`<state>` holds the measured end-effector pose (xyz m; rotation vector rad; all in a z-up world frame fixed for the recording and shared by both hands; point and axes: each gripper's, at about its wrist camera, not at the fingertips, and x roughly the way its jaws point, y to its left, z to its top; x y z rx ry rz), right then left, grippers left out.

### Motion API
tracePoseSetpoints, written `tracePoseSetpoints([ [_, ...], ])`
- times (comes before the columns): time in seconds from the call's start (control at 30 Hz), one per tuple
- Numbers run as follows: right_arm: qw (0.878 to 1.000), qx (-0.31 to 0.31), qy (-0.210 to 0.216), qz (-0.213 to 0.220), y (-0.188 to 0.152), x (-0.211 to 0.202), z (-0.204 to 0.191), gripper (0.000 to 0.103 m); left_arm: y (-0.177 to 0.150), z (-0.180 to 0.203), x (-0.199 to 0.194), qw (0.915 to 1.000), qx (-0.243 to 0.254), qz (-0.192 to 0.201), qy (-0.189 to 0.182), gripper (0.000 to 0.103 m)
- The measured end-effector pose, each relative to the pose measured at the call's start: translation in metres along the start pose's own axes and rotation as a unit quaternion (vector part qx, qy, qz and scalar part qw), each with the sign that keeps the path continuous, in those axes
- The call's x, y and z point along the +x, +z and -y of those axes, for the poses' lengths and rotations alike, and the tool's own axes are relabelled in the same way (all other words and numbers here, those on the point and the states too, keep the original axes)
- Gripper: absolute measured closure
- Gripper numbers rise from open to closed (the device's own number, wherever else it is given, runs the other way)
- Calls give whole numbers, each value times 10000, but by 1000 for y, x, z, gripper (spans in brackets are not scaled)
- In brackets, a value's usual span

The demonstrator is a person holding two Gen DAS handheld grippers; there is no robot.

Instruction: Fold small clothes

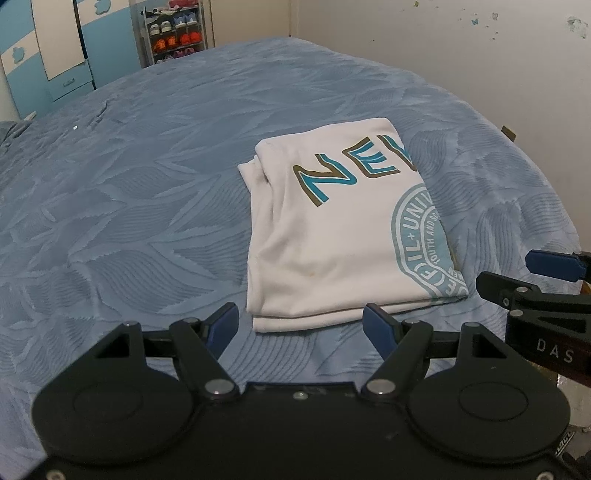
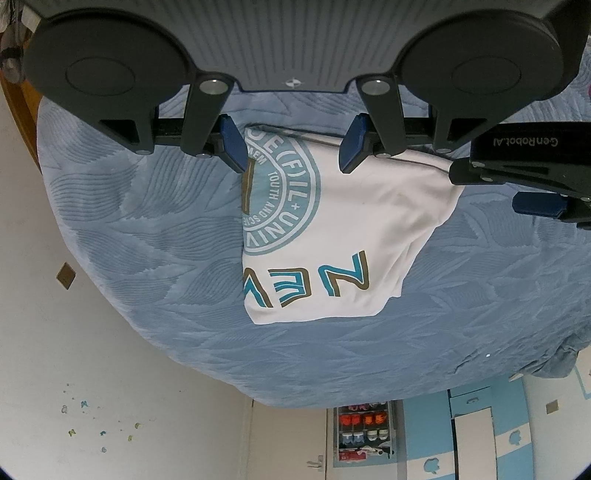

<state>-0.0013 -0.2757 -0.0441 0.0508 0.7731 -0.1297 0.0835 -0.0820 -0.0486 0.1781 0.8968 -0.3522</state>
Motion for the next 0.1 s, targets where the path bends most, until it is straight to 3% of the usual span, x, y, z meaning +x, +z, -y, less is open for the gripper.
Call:
tracePoseSetpoints([
  [0.1, 10000, -13, 15, 1, 0, 1, 1, 36, -1, 3, -4, 9995, 0, 283, 130, 27],
])
